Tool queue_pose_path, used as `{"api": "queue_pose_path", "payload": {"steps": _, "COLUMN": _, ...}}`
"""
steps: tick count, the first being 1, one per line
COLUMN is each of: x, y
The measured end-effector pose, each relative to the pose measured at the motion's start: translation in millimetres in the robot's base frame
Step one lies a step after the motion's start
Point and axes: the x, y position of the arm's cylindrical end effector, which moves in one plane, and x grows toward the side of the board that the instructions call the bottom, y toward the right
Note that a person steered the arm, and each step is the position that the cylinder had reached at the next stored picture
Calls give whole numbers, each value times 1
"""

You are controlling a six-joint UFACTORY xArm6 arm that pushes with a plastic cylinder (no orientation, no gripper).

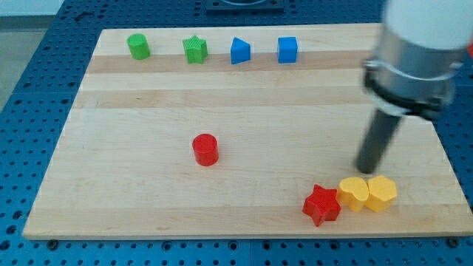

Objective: Move the red star towards center

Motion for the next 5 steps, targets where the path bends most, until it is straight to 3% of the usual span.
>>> {"api": "queue_pose_path", "payload": {"steps": 1, "x": 34, "y": 73}}
{"api": "queue_pose_path", "payload": {"steps": 2, "x": 81, "y": 74}}
{"api": "queue_pose_path", "payload": {"steps": 5, "x": 73, "y": -75}}
